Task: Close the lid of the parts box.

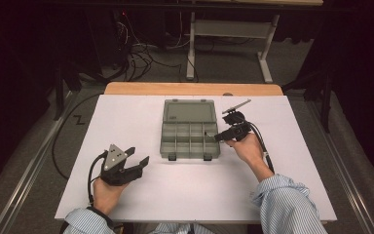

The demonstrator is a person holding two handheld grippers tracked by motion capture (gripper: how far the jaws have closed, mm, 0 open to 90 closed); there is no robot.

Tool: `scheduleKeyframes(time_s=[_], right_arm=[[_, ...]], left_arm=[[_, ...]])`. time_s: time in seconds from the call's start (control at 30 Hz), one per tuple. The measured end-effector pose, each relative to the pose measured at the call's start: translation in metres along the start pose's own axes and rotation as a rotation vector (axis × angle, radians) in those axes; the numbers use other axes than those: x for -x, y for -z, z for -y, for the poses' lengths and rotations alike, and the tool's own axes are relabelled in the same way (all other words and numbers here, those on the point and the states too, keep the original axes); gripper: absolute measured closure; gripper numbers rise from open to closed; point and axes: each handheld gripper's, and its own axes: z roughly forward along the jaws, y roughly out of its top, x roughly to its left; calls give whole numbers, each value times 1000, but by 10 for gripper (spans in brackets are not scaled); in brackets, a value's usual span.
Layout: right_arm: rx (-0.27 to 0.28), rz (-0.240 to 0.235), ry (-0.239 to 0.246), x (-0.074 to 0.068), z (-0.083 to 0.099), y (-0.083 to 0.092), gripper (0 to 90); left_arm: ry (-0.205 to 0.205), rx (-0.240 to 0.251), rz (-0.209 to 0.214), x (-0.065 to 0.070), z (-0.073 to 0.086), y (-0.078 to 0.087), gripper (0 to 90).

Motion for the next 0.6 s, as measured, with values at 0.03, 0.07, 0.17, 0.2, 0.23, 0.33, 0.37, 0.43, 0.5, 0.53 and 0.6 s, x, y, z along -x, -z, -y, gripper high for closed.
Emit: scheduleKeyframes(time_s=[0.03,0.07,0.17,0.2,0.23,0.33,0.37,0.43,0.5,0.53,0.6], right_arm=[[-4,-5,-11,1,-1,0,754],[-5,-8,-14,2,-1,0,755],[5,16,-11,1,-2,-2,752],[10,19,-11,2,-2,-3,756],[8,14,-13,2,-2,-2,758],[2,6,-15,4,-3,-2,759],[2,6,-11,4,-3,-2,759],[2,15,-6,2,-3,-2,758],[6,16,-16,2,-2,-3,757],[5,14,-19,2,-2,-2,757],[7,19,-19,1,-1,-2,758]], left_arm=[[-3,-2,-1,0,-1,0,378],[-8,-4,-3,1,-2,-1,377],[-14,-9,0,2,-5,-4,374],[-19,-16,2,3,-6,-6,374],[-22,-20,2,3,-7,-7,373],[-31,-31,6,3,-13,-12,373],[-35,-32,6,3,-15,-13,373],[-33,-33,3,2,-20,-16,376],[-22,-40,5,0,-25,-20,377],[-17,-39,6,-1,-27,-23,377],[-11,-50,10,-2,-31,-28,377]])
